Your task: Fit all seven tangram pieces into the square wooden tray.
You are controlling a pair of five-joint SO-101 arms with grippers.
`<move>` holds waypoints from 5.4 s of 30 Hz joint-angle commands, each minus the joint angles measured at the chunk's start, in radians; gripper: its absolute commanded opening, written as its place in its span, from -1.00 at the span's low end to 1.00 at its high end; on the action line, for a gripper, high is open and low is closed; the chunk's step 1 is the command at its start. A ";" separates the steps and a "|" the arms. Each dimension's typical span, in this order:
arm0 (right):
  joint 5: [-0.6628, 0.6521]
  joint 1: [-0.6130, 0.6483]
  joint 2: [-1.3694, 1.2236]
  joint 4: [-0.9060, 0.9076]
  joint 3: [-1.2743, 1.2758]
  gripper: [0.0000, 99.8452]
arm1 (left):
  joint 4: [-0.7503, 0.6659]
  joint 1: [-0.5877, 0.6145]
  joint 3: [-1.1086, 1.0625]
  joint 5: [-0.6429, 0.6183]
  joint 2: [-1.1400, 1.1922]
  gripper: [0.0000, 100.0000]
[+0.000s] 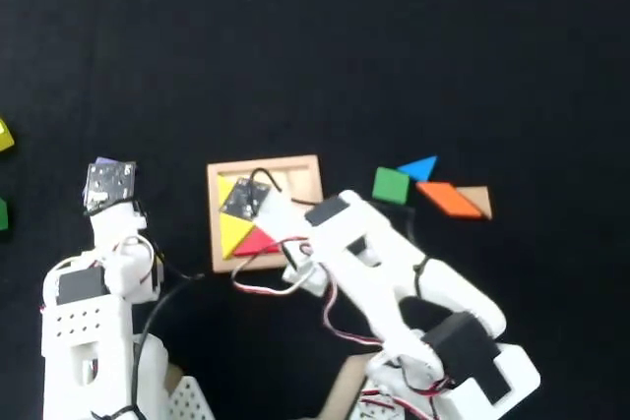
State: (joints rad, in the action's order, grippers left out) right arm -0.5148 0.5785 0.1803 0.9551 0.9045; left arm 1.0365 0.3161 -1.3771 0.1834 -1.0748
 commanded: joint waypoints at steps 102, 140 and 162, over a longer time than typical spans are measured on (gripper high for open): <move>0.164 -0.206 0.136 -0.437 0.107 -0.97 | 0.120 0.180 1.504 0.539 1.435 -0.53; 0.164 -0.206 0.136 -0.454 0.116 -0.97 | 0.632 -0.110 1.833 0.321 1.680 -0.53; 0.164 -0.204 0.136 -0.453 0.116 -0.97 | 0.721 -0.357 1.328 0.523 1.102 -0.53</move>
State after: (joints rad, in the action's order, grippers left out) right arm -0.3506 0.3897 0.2816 0.5209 1.0211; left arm 1.7453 0.0506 0.0790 0.5639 0.1910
